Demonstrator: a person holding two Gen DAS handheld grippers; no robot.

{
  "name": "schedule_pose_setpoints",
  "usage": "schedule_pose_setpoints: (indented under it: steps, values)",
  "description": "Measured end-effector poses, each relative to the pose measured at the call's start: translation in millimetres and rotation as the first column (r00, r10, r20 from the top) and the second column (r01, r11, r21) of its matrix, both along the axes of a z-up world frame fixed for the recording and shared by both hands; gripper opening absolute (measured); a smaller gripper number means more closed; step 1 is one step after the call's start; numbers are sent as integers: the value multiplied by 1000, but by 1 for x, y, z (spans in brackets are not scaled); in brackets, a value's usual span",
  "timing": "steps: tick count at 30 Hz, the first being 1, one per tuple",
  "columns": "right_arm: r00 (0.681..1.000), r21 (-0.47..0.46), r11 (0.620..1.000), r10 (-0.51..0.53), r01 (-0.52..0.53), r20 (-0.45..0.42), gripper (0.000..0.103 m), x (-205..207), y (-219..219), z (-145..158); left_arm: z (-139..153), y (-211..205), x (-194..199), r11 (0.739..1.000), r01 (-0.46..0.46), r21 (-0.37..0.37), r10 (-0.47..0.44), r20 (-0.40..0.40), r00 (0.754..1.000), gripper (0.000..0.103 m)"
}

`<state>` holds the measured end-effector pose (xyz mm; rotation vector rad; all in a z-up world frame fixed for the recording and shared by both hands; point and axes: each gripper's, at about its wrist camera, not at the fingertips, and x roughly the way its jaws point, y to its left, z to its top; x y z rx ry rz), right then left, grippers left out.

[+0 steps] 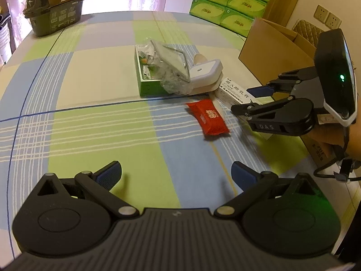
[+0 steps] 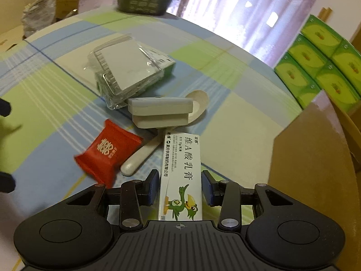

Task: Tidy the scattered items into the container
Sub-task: 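Grasp the red candy packet with the left tool while the right tool grasps the white ointment box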

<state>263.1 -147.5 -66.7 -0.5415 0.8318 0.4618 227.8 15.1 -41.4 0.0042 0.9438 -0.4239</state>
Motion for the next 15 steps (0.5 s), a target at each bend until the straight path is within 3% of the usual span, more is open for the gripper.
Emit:
schedule_pose_setpoints:
  steps: [11, 15]
  values:
    - [992, 53, 991, 124, -123, -28, 43, -36, 20, 1, 3, 3, 9, 1000, 21, 19, -21, 27, 999, 101]
    - [995, 55, 994, 98, -96, -36, 43, -40, 19, 2, 5, -1, 20, 998, 47, 38, -49, 43, 998, 96]
